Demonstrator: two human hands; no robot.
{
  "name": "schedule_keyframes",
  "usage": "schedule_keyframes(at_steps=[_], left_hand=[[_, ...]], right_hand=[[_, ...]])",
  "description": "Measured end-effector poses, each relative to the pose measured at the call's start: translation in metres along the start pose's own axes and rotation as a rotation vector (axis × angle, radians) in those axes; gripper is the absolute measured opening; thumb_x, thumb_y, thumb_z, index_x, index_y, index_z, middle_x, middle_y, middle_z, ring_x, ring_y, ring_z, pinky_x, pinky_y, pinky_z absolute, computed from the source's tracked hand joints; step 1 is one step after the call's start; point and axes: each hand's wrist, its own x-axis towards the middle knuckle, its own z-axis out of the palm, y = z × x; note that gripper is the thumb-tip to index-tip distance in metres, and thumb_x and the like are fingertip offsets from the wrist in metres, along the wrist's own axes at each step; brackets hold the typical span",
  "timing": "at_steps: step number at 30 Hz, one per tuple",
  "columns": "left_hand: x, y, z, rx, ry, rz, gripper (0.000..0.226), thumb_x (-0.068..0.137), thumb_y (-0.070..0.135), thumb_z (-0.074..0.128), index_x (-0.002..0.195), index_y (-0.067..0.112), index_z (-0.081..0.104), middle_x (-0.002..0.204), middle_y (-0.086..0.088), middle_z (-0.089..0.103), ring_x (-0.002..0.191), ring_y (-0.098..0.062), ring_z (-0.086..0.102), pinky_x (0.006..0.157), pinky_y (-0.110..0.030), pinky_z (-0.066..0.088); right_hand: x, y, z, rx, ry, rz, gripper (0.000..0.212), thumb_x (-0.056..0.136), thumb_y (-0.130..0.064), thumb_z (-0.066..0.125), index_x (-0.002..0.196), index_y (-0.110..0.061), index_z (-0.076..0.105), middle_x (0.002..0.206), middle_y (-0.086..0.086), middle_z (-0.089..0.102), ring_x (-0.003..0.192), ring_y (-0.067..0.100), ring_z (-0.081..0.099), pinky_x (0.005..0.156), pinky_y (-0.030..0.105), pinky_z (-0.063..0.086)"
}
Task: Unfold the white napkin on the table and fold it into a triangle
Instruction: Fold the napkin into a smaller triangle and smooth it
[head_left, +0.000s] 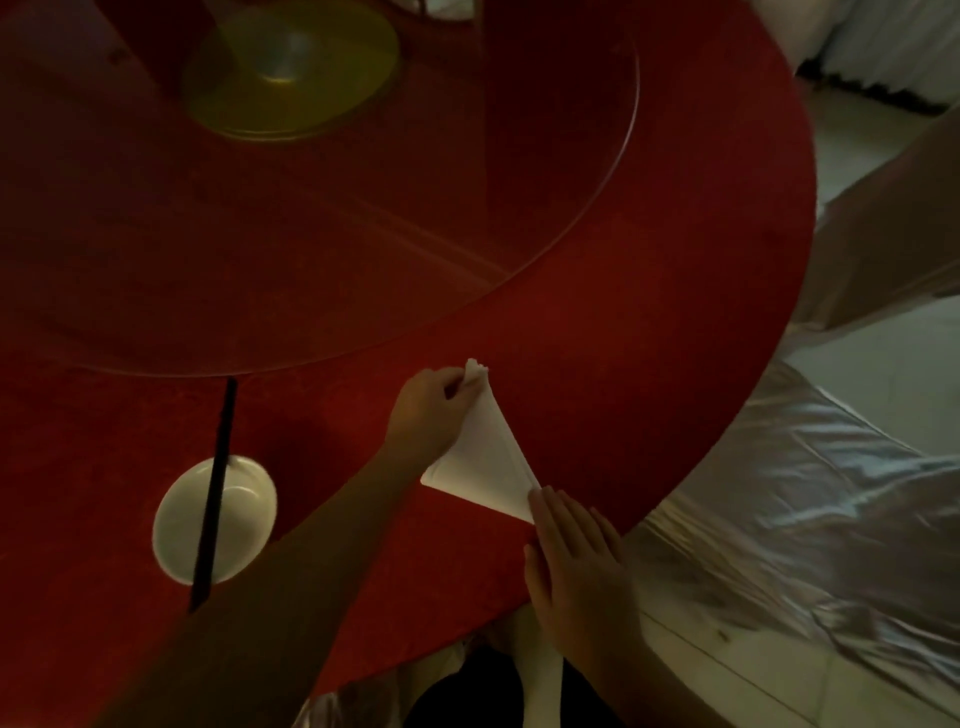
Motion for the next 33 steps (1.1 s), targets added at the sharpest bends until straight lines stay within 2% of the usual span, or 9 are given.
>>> schedule_keyframes(at_steps=[5,10,15,17,19,22,25,28,33], left_hand=[[0.002,-0.009,0.013,0.161,0.151,0.084,0.034,0.094,0.048,0.046,0.103,0.024,0.067,0.076,0.002,0.053,0.066,-0.013,0.051,0.052,-0.024,0.034],[0.001,-0.011,0.019,0.278,0.249,0.085,0.039,0.096,0.048,0.04,0.124,0.024,0.055,0.1,-0.002,0.057,0.08,-0.017,0.057,0.06,-0.031,0.049],[-0.001,-0.005,0.02,0.299,0.285,0.108,0.044,0.095,0.046,0.046,0.13,0.019,0.048,0.113,-0.008,0.054,0.087,-0.019,0.059,0.057,-0.029,0.043],[-0.004,-0.006,0.016,0.312,0.311,0.166,0.046,0.094,0.042,0.049,0.131,0.015,0.047,0.119,-0.013,0.053,0.098,-0.024,0.057,0.066,-0.034,0.048],[-0.01,-0.011,0.011,0.406,0.34,0.323,0.046,0.096,0.037,0.047,0.135,0.013,0.045,0.131,-0.016,0.051,0.116,-0.03,0.052,0.085,-0.04,0.045],[-0.018,-0.021,0.007,0.512,0.118,0.595,0.049,0.098,0.037,0.032,0.143,0.015,0.034,0.151,-0.011,0.035,0.142,-0.026,0.024,0.108,-0.045,0.025],[-0.014,-0.032,0.01,0.654,-0.141,0.594,0.056,0.099,0.047,0.01,0.147,0.018,0.011,0.159,-0.006,0.011,0.146,-0.017,-0.001,0.117,-0.05,0.007],[-0.009,-0.04,0.015,0.684,-0.172,0.51,0.062,0.095,0.055,0.001,0.147,0.021,-0.003,0.158,0.0,-0.002,0.144,-0.009,-0.011,0.117,-0.05,0.0],[-0.008,-0.046,0.021,0.689,-0.142,0.472,0.072,0.092,0.066,0.004,0.147,0.022,-0.009,0.158,0.002,-0.008,0.145,-0.012,-0.011,0.116,-0.05,-0.004]], right_hand=[[0.0,0.001,0.004,-0.066,-0.03,0.016,0.056,0.09,-0.038,0.048,0.137,-0.007,0.049,0.138,0.011,0.054,0.13,0.025,0.047,0.105,0.046,0.039],[0.002,-0.001,0.003,-0.118,-0.085,0.034,0.067,0.088,-0.048,0.05,0.139,-0.004,0.044,0.143,0.014,0.048,0.133,0.027,0.043,0.106,0.047,0.038],[0.009,-0.011,-0.003,-0.127,-0.053,0.012,0.078,0.087,-0.058,0.047,0.143,-0.004,0.037,0.149,0.017,0.036,0.14,0.03,0.029,0.111,0.049,0.028],[0.016,-0.02,-0.003,-0.121,-0.055,-0.076,0.075,0.09,-0.058,0.044,0.143,-0.007,0.036,0.152,0.015,0.031,0.144,0.028,0.021,0.113,0.05,0.023],[0.024,-0.03,0.001,-0.135,-0.092,-0.17,0.073,0.092,-0.06,0.038,0.144,-0.008,0.036,0.155,0.013,0.026,0.146,0.026,0.013,0.115,0.05,0.019],[0.034,-0.038,0.009,-0.164,-0.173,-0.248,0.074,0.093,-0.062,0.033,0.146,-0.01,0.031,0.157,0.01,0.022,0.147,0.025,0.007,0.116,0.049,0.016],[0.042,-0.035,0.016,-0.205,-0.241,-0.26,0.08,0.091,-0.066,0.03,0.149,-0.012,0.022,0.159,0.008,0.014,0.147,0.023,-0.001,0.117,0.048,0.012],[0.042,-0.028,0.016,-0.219,-0.288,-0.241,0.087,0.089,-0.07,0.028,0.151,-0.009,0.015,0.159,0.009,0.012,0.147,0.021,-0.001,0.117,0.047,0.013],[0.011,0.0,0.006,-0.205,-0.306,-0.177,0.091,0.088,-0.073,0.031,0.149,-0.006,0.021,0.158,0.012,0.016,0.146,0.022,0.008,0.114,0.05,0.024]])
